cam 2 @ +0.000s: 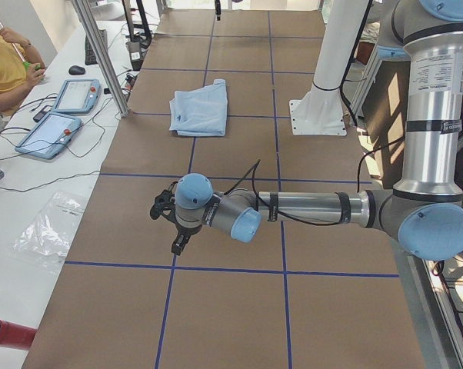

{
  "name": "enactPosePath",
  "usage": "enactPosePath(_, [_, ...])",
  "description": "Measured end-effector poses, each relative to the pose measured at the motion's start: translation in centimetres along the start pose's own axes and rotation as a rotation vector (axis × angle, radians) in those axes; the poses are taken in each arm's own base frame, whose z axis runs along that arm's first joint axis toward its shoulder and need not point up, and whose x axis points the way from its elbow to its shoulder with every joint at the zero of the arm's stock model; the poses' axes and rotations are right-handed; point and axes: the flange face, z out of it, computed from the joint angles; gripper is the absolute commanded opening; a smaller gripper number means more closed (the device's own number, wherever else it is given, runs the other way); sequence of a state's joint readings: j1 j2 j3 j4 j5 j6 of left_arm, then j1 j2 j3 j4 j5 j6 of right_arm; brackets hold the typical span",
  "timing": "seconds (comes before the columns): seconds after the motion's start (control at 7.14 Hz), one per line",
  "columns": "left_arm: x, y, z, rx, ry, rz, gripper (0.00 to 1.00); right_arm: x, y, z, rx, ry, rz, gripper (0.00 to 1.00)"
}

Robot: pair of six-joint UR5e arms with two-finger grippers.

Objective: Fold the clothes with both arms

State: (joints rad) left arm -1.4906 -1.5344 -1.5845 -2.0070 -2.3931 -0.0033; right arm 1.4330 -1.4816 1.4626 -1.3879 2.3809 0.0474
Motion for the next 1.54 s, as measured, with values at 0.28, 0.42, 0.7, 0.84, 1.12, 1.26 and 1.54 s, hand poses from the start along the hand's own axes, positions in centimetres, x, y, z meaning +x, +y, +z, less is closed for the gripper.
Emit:
enactPosePath(0.28, [-0.5,0.4,0.2,-0.012,-0.015,-0.037,1.00,-1.5,-0.3,-0.6,-0.022,0.002,0.004,1.00])
enactPosePath(0.42, [-0.7,0.7,0.3,-0.016,-0.017,-0.062,1.00,-2.0,-0.4,-1.0,-0.022,0.006,0.002,1.00])
enactPosePath(0.7, [-1.0,1.4,0.5,-0.018,-0.018,-0.079,1.00,-2.0,-0.5,-1.8,-0.018,0.007,0.012,1.00])
enactPosePath(0.84, [-1.1,1.6,0.5,-0.018,-0.017,-0.085,1.00,-1.9,-0.6,-2.0,-0.017,0.016,0.018,1.00])
enactPosePath(1.12, [-0.8,1.1,0.2,-0.011,-0.013,-0.081,1.00,-1.4,-0.8,-2.4,-0.011,0.072,0.015,1.00])
enactPosePath(1.26, [-0.6,0.7,0.0,-0.005,-0.013,-0.075,1.00,-1.3,-0.8,-2.5,-0.008,0.088,0.012,1.00])
enactPosePath(1.54, [-0.5,0.8,0.0,-0.004,-0.014,-0.074,1.00,-1.0,-0.3,-2.3,-0.009,0.093,0.016,1.00])
